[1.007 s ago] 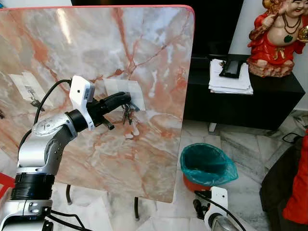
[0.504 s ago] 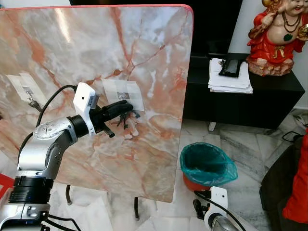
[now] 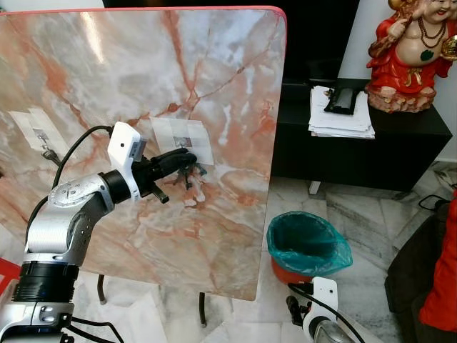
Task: Hang keys on a hook
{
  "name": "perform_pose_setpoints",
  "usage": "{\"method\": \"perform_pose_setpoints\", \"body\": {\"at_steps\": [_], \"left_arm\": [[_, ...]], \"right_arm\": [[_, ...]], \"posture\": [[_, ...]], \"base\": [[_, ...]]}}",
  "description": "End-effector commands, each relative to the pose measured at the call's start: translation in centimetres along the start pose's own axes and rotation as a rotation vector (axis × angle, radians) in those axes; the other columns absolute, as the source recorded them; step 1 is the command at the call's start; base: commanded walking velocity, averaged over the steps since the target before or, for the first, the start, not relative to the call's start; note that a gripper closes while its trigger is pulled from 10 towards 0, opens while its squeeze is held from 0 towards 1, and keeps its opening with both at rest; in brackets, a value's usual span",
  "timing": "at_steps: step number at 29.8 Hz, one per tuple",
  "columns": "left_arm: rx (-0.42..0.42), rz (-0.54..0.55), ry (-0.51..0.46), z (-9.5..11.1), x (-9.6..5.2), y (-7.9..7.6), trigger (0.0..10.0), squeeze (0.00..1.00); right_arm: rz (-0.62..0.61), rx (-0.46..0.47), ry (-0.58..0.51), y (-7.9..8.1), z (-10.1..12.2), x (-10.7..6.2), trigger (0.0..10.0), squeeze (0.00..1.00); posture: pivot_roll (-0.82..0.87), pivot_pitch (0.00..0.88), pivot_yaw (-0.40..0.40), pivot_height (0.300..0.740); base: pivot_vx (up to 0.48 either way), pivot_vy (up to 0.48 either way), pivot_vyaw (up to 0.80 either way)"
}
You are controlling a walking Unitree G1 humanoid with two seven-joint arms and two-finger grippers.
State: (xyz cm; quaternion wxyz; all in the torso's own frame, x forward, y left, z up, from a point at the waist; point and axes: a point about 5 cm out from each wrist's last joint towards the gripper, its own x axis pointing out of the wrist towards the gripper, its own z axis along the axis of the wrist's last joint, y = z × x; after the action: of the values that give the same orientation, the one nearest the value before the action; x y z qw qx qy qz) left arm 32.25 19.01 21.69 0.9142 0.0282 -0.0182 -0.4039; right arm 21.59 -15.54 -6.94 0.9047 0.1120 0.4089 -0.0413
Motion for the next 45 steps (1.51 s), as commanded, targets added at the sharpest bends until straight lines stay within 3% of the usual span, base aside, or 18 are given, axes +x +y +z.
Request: {"method": "perform_pose_setpoints", "body": {"at_steps": [1,20,28,29,30,31,37,38,39,40,45], "left_arm": [[0.016,-0.011,-0.02,0.9,-0.1,-0.1,10.0,1.0],[-0.012,-0.122,-0.038,2.3,-0.8,-1.4,10.0,1.0],[-0.011,-0.116,-0.053,3.2,-2.4,-1.4,10.0,1.0],[-0.019,-0.115,-0.075,3.4,-2.7,-1.4,10.0,0.15],[-0.019,-0.115,-0.075,3.4,-2.7,-1.4,10.0,0.15],[-0.03,-0.11,-0.091,3.5,-3.1,-1.4,10.0,0.0],[-0.142,-0.103,-0.146,2.7,-6.4,-1.7,10.0,0.0],[-0.142,-0.103,-0.146,2.7,-6.4,-1.7,10.0,0.0],[-0.198,-0.12,-0.133,1.6,-8.1,-2.4,10.0,0.0],[-0.221,-0.123,-0.125,1.1,-8.8,-2.6,10.0,0.0],[-0.221,-0.123,-0.125,1.1,-8.8,-2.6,10.0,0.0]], "right_arm": [[0.002,0.001,-0.002,0.1,0.0,0.0,10.0,0.0],[0.003,0.001,-0.001,0.1,0.0,0.0,10.0,0.0],[0.004,0.0,0.001,0.1,0.0,0.0,10.0,0.0],[0.004,0.0,0.001,0.2,0.0,0.0,10.0,0.0],[0.004,0.0,0.001,0.2,0.0,0.0,10.0,0.0],[0.005,0.0,0.001,0.1,0.0,0.0,10.0,0.0],[0.002,0.0,0.002,0.1,0.0,0.0,10.0,0.0],[0.002,0.0,0.002,0.1,0.0,0.0,10.0,0.0],[0.002,-0.001,0.004,0.0,0.0,0.0,10.0,0.0],[0.002,-0.002,0.005,0.0,0.0,0.0,10.0,0.0],[0.002,-0.002,0.005,0.0,0.0,0.0,10.0,0.0]], "posture": [[0.0,0.02,0.039,0.74],[0.0,0.021,0.04,0.74],[0.01,0.022,0.041,0.74],[0.01,0.023,0.04,0.74],[0.01,0.023,0.04,0.74],[0.01,0.022,0.04,0.74],[0.02,0.022,0.039,0.74],[0.02,0.022,0.039,0.74],[0.02,0.02,0.037,0.74],[0.03,0.019,0.035,0.74],[0.03,0.019,0.035,0.74]], "base": [[0.0,0.0,0.0],[0.0,0.0,0.0],[0.0,0.0,0.0],[0.0,0.0,0.0],[0.0,0.0,0.0],[0.0,0.0,0.0],[0.0,0.0,0.0],[0.0,0.0,0.0],[0.0,0.0,0.0],[0.0,0.0,0.0],[0.0,0.0,0.0]]}}
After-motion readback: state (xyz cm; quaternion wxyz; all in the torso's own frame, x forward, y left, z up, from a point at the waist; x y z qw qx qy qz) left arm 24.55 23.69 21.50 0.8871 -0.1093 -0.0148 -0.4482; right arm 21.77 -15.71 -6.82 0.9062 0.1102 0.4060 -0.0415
